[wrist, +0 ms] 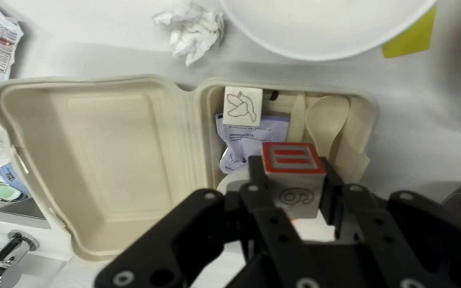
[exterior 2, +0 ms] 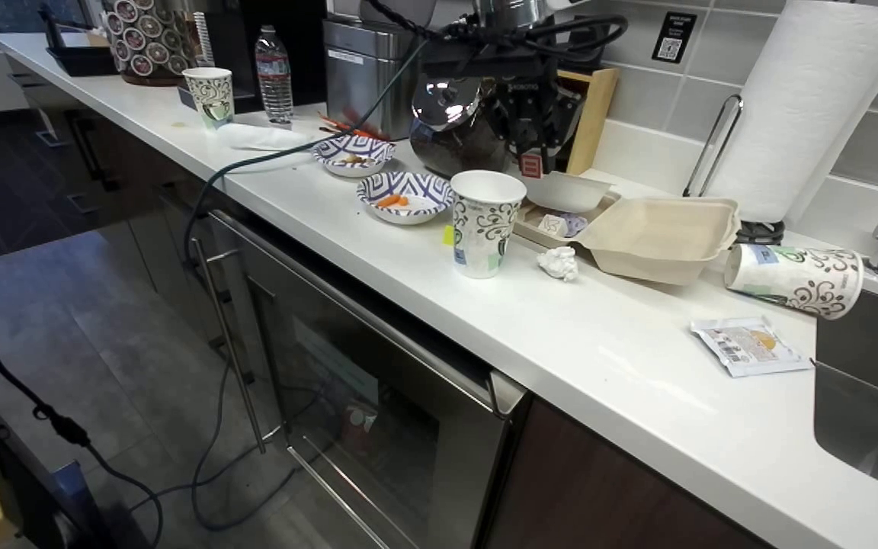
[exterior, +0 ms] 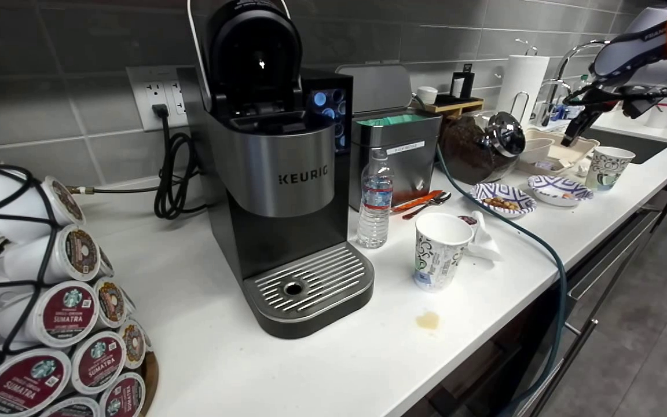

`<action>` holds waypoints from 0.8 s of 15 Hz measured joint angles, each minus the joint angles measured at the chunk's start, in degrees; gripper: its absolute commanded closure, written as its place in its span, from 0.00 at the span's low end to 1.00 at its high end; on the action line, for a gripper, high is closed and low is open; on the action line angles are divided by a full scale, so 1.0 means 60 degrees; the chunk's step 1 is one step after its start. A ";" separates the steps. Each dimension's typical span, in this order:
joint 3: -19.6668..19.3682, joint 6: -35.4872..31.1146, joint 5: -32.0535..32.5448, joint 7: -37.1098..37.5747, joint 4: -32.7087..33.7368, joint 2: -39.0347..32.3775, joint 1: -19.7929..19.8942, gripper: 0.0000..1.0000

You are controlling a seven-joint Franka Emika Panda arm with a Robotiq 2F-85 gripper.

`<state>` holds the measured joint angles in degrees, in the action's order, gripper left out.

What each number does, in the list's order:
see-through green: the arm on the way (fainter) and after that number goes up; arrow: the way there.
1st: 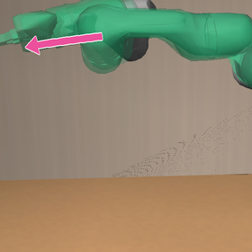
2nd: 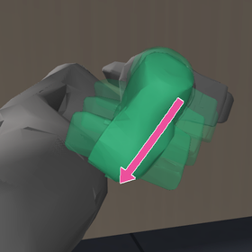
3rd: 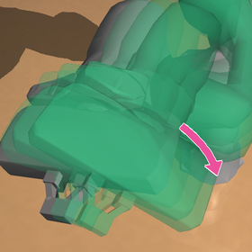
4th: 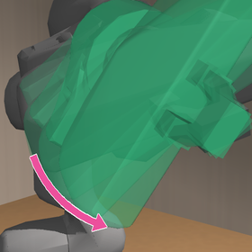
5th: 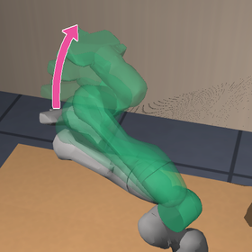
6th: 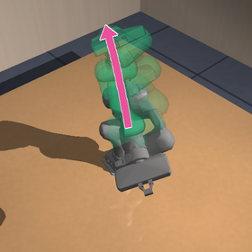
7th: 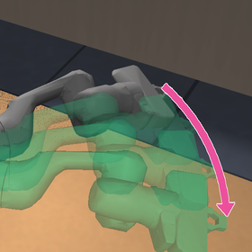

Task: Place the block onto the plate

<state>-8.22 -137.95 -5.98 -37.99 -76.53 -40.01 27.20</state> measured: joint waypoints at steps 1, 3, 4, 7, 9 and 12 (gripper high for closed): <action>0.0007 0.0050 0.0083 0.0138 0.0002 -0.0064 -0.0052 0.91; 0.0037 0.0106 0.0149 0.0388 0.0003 -0.0177 -0.0133 0.91; 0.0063 0.0106 0.0150 0.0532 0.0005 -0.0230 -0.0156 0.91; 0.0101 0.0106 0.0188 0.0920 0.0018 -0.0362 -0.0186 0.34; 0.0100 0.0118 0.0232 0.1134 0.0024 -0.0402 -0.0182 0.19; 0.0089 0.0147 0.0276 0.1386 0.0042 -0.0398 -0.0160 0.00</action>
<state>-7.69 -137.07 -4.32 -29.67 -76.28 -42.39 26.24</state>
